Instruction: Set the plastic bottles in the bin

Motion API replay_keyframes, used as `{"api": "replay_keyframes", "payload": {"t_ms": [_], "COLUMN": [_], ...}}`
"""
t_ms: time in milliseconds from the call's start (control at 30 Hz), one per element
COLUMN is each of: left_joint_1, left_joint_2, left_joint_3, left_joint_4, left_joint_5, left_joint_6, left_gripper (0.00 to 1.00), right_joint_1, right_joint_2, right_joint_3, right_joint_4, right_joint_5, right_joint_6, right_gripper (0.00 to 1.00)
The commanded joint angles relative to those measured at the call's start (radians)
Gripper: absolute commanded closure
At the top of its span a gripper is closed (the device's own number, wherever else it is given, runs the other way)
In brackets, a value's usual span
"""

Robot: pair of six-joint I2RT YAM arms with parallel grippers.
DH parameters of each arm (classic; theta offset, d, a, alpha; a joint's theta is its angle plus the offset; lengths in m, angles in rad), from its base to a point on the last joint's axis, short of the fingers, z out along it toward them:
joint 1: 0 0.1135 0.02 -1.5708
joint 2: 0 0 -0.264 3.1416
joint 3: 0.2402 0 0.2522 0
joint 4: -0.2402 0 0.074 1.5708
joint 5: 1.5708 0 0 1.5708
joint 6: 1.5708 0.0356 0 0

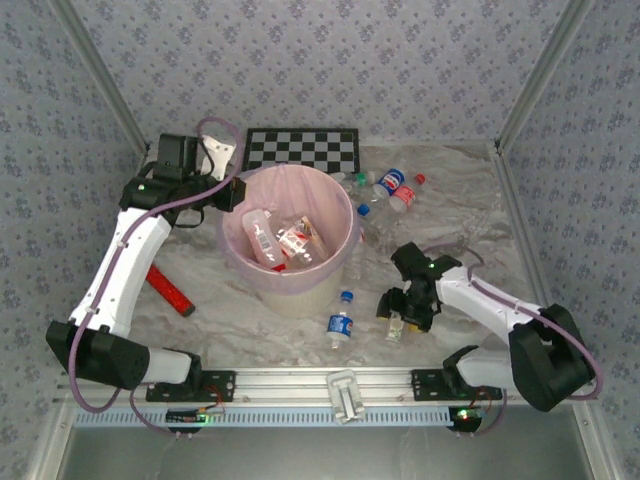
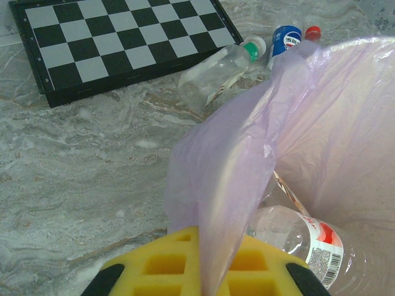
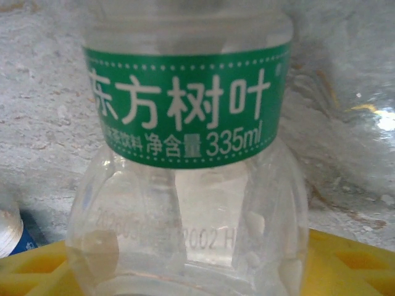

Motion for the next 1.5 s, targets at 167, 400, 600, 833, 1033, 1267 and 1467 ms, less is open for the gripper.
{"api": "replay_keyframes", "payload": {"t_ms": [167, 400, 600, 833, 1033, 1267, 1467], "left_joint_1": [0.007, 0.008, 0.008, 0.008, 0.008, 0.008, 0.008], "left_joint_2": [-0.010, -0.005, -0.008, -0.016, -0.019, -0.022, -0.012], "left_joint_3": [-0.016, -0.011, -0.016, -0.019, -0.022, -0.023, -0.020], "left_joint_4": [-0.061, -0.062, -0.060, -0.059, -0.062, -0.058, -0.058], "left_joint_5": [0.056, 0.059, 0.059, 0.059, 0.059, 0.058, 0.059], "left_joint_6": [-0.008, -0.011, -0.009, -0.008, -0.006, -0.007, -0.011], "left_gripper": [1.00, 1.00, 1.00, 1.00, 1.00, 1.00, 1.00], "right_joint_1": [-0.014, -0.047, -0.081, -0.167, -0.254, -0.255, -0.239], "right_joint_2": [0.007, 0.024, 0.009, -0.036, -0.064, -0.056, -0.101], "right_joint_3": [0.015, 0.039, 0.161, 0.336, 0.576, 0.839, 0.908], "right_joint_4": [-0.055, -0.055, -0.126, -0.205, -0.261, -0.195, 0.145], "right_joint_5": [0.061, 0.061, 0.068, 0.100, 0.143, 0.141, -0.073], "right_joint_6": [-0.026, -0.068, -0.137, -0.292, -0.347, -0.393, -0.372], "right_gripper": [0.37, 0.42, 0.46, 0.55, 0.67, 0.73, 0.81]}}
